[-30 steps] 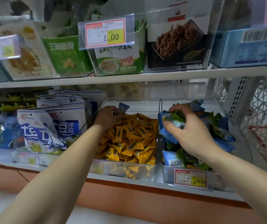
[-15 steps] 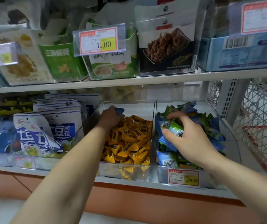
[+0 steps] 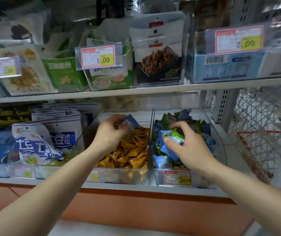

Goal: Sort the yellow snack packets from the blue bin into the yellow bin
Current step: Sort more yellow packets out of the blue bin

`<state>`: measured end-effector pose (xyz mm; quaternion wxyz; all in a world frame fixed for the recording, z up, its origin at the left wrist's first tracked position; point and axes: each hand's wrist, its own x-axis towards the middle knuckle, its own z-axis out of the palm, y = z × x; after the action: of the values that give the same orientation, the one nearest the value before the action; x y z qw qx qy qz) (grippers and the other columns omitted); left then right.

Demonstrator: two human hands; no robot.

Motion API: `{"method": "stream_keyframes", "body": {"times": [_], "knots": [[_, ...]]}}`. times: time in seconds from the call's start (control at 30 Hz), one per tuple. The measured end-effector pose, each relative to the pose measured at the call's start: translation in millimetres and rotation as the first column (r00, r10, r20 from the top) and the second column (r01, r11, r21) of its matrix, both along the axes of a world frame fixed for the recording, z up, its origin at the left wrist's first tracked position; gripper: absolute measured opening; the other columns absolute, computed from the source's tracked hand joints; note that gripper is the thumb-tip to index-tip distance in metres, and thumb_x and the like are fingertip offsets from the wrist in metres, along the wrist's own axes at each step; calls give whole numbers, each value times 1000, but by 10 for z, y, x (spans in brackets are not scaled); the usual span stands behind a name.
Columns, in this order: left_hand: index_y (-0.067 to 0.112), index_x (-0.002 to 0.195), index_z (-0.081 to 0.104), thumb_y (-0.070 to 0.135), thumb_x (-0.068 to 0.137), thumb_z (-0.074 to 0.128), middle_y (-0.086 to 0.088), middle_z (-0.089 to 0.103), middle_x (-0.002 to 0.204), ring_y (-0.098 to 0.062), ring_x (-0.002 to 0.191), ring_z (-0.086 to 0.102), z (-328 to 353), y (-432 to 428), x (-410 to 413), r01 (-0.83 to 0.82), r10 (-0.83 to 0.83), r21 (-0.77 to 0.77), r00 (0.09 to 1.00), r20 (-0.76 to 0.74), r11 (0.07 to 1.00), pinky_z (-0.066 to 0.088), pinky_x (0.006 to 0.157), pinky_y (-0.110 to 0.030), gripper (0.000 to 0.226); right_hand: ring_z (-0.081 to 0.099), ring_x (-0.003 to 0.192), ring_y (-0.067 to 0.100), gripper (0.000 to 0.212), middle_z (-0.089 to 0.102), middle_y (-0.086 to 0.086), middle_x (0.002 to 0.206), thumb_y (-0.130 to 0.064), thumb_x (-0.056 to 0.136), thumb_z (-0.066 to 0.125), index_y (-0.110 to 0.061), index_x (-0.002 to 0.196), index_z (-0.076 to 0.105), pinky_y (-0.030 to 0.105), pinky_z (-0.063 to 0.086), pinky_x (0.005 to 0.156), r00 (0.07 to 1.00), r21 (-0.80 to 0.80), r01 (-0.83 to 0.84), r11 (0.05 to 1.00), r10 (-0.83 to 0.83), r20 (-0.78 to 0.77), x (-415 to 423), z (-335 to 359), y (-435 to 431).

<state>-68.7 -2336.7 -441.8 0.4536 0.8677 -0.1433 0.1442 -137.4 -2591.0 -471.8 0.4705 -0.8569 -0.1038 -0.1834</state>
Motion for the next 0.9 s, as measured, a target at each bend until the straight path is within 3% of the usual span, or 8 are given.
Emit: {"method": "stream_keyframes", "body": {"times": [0.13, 0.23, 0.3, 0.4, 0.53, 0.7, 0.83, 0.9], "knots": [[36, 118, 58, 31, 90, 70, 18, 65, 109, 3, 101, 60, 70, -299, -517, 86, -103, 161, 989, 102, 983, 50, 86, -18, 31, 55, 55, 9, 26, 64, -19, 83, -51, 87, 61, -49, 107, 45, 31, 44, 56, 997, -67, -3, 998, -2, -80, -286, -75, -52], [34, 117, 53, 31, 90, 71, 20, 62, 106, 4, 102, 58, 50, -590, -608, 93, -129, 243, 982, 138, 966, 39, 83, -4, 33, 56, 62, 1, 27, 63, -16, 86, -51, 87, 61, -47, 108, 46, 22, 39, 54, 997, -80, 59, 995, -63, -44, -356, -25, -175], [27, 118, 53, 30, 90, 70, 13, 65, 111, -4, 103, 61, 31, -794, -543, 75, -132, 295, 975, 178, 952, 44, 84, -12, 33, 57, 74, -5, 27, 61, -19, 87, -50, 87, 62, -46, 108, 46, 16, 36, 58, 994, -102, 112, 988, -111, 9, -333, 32, -300], [20, 119, 50, 28, 92, 68, -1, 66, 113, -22, 100, 64, 40, -1113, -355, 34, -113, 342, 971, 212, 939, 52, 82, -35, 34, 57, 80, 1, 32, 60, -18, 91, -46, 88, 63, -38, 114, 47, 25, 38, 66, 984, -143, 173, 974, -165, 70, -234, 74, -500], [23, 103, 46, 25, 94, 62, -1, 58, 94, -25, 84, 55, 27, -1435, -50, -22, -20, 363, 993, 113, 931, 43, 70, -35, 19, 57, 95, 18, 42, 61, -2, 107, -43, 92, 61, -25, 126, 44, 30, 40, 75, 974, -184, 220, 958, -203, 104, 57, 87, -665], [28, 110, 62, 28, 98, 55, -3, 66, 112, -28, 101, 62, -31, -1496, 194, -30, 7, 520, 999, 45, 854, 53, 79, -38, 14, 59, 103, 28, 47, 58, 6, 123, -51, 95, 54, -29, 133, 39, 37, 47, 81, 966, -280, 257, 925, -239, 95, 561, 160, -646], [28, 137, 56, 36, 94, 57, -5, 62, 131, -26, 112, 60, -36, -1299, 137, 81, -115, 527, 993, 32, 846, 51, 87, -33, 43, 47, 124, 36, 58, 52, 10, 136, -66, 96, 29, -30, 139, 40, 47, 38, 95, 956, -682, 214, 700, -295, -2, 823, 130, -641], [28, 138, 53, 38, 92, 59, -5, 64, 129, -26, 110, 60, -36, -1177, 62, 67, -123, 558, 990, 63, 827, 54, 87, -37, 48, 36, 132, 36, 69, 44, 8, 147, -76, 91, 23, -34, 144, 37, 49, 33, 102, 937, -731, 237, 640, -349, -2, 838, 153, -644]]}}
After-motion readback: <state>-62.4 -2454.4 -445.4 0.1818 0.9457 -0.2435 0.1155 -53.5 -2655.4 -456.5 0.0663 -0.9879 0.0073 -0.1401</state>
